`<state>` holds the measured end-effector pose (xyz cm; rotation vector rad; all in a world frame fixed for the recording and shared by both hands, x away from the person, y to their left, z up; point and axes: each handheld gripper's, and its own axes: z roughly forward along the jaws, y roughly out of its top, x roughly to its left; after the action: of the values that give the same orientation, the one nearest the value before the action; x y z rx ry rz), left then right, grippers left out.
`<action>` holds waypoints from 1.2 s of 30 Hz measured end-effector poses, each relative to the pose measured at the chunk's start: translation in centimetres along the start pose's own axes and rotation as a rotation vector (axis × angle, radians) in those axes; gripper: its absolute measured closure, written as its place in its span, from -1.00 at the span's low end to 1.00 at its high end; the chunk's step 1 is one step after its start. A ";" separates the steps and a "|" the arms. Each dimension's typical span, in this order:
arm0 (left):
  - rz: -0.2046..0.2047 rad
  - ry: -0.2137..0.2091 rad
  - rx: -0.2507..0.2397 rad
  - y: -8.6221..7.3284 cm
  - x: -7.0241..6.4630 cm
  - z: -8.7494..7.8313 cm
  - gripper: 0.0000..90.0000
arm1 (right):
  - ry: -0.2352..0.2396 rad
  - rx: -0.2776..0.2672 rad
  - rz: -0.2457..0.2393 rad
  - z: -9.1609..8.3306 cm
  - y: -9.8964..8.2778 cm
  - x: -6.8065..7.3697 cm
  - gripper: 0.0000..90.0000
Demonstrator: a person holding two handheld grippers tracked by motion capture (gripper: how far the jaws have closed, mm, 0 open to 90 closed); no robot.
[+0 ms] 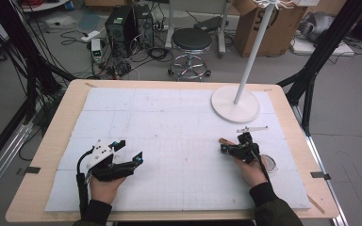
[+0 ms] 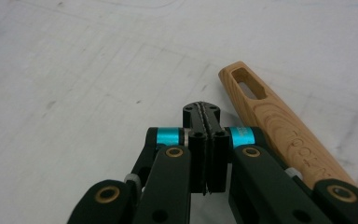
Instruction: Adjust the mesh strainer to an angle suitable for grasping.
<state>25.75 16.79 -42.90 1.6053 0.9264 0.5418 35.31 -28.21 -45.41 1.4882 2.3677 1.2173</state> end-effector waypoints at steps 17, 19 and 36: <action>-0.006 0.001 -0.004 0.0 0.1 -0.1 -0.55 | 0.132 -0.230 0.044 -6.1 -0.5 -1.8 0.49; -0.004 0.000 -0.007 0.0 0.1 -0.1 -0.55 | 0.136 -0.251 0.066 -7.1 -0.8 -2.7 0.19; -0.002 -0.001 -0.001 0.0 0.0 0.0 -0.55 | 0.033 -0.157 -0.064 -8.2 -1.4 -4.5 -0.09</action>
<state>25.77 16.77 -42.90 1.6037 0.9264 0.5400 32.83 -36.76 -42.17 1.3453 2.2610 1.3871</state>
